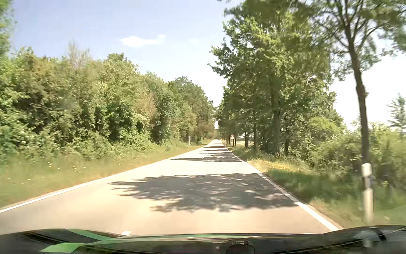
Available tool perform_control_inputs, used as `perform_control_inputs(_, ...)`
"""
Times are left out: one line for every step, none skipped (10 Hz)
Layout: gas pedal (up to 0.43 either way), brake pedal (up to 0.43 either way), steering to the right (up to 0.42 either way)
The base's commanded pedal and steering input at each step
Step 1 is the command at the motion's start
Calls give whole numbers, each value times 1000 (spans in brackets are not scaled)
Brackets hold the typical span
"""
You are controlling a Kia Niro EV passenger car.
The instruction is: Follow the waypoints while adhering to traffic rules and regulations
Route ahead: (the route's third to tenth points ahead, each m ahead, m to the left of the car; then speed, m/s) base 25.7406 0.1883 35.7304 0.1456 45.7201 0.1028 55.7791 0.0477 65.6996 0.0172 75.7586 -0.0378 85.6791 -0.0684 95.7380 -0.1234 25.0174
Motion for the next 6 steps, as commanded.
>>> perform_control_inputs(311,0,-2)
perform_control_inputs(319,0,-2)
perform_control_inputs(331,0,-2)
perform_control_inputs(331,0,-3)
perform_control_inputs(331,0,-3)
perform_control_inputs(331,0,-2)
